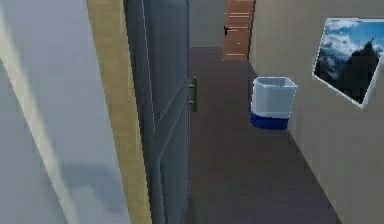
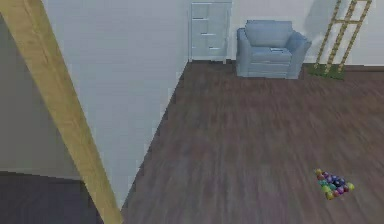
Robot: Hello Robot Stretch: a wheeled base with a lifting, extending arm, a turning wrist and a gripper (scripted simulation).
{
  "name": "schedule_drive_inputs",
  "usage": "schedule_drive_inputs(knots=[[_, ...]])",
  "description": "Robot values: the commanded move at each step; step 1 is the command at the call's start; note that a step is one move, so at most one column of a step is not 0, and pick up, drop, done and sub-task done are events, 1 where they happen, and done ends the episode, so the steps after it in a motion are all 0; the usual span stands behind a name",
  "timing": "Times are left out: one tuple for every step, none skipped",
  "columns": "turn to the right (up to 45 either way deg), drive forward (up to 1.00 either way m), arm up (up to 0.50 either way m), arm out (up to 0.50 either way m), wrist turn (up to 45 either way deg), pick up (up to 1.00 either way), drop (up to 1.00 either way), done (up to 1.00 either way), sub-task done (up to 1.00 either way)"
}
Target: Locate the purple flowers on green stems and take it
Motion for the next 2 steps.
schedule_drive_inputs(knots=[[45.0,0.0,0.0,0.0,0.0,0.0,0.0,0.0,0.0],[45.0,0.0,0.0,0.0,0.0,0.0,0.0,0.0,0.0]])
